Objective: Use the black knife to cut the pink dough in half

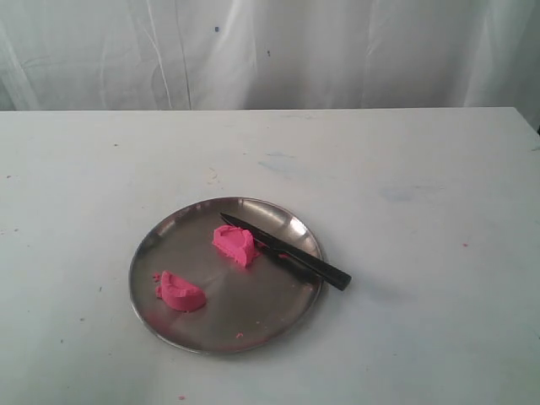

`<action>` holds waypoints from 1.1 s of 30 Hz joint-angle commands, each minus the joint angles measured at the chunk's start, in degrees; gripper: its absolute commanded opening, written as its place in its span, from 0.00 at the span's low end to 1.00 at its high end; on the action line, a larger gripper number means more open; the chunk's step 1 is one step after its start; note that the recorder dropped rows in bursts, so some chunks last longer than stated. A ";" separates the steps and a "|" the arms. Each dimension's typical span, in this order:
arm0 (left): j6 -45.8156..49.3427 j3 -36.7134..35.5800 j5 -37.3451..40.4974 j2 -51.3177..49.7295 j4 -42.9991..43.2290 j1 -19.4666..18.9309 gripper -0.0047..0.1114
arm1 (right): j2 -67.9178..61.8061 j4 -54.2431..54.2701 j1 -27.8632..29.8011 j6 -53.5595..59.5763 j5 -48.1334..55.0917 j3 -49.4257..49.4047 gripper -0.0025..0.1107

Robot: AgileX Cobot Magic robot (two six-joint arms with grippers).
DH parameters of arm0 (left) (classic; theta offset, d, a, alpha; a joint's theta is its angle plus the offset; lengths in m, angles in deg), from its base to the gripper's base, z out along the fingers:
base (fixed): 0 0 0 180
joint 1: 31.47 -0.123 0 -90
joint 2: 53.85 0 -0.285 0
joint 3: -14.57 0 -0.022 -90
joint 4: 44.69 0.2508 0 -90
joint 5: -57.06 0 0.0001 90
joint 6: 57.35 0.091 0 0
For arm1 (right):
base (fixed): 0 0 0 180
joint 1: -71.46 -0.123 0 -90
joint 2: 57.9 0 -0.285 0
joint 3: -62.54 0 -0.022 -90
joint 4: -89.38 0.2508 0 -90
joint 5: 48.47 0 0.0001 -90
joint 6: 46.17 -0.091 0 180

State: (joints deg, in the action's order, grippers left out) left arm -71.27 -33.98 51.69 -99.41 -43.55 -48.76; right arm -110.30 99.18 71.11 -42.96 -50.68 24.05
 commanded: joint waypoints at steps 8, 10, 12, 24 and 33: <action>-7.35 -14.50 -4.51 34.71 -0.16 0.32 0.04 | 32.09 -0.95 -7.27 15.62 -3.78 -14.82 0.02; -7.29 -14.50 -2.05 35.96 -0.16 3.89 0.04 | 36.60 -0.95 -7.27 15.62 -1.09 -16.29 0.02; -7.29 -14.50 2.39 35.96 -0.16 7.23 0.04 | 39.03 -0.14 -7.27 12.89 3.60 -17.27 0.02; -6.80 -14.59 11.42 35.96 -0.16 8.58 0.04 | 39.26 0.05 -7.27 8.17 14.03 -19.93 0.02; -6.80 -14.59 11.42 35.96 -0.16 8.58 0.04 | 39.26 0.64 -7.27 7.88 24.36 -19.93 0.02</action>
State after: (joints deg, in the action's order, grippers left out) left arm -77.87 -48.30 63.17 -63.78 -43.55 -40.63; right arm -71.31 99.59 64.13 -34.56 -27.13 4.56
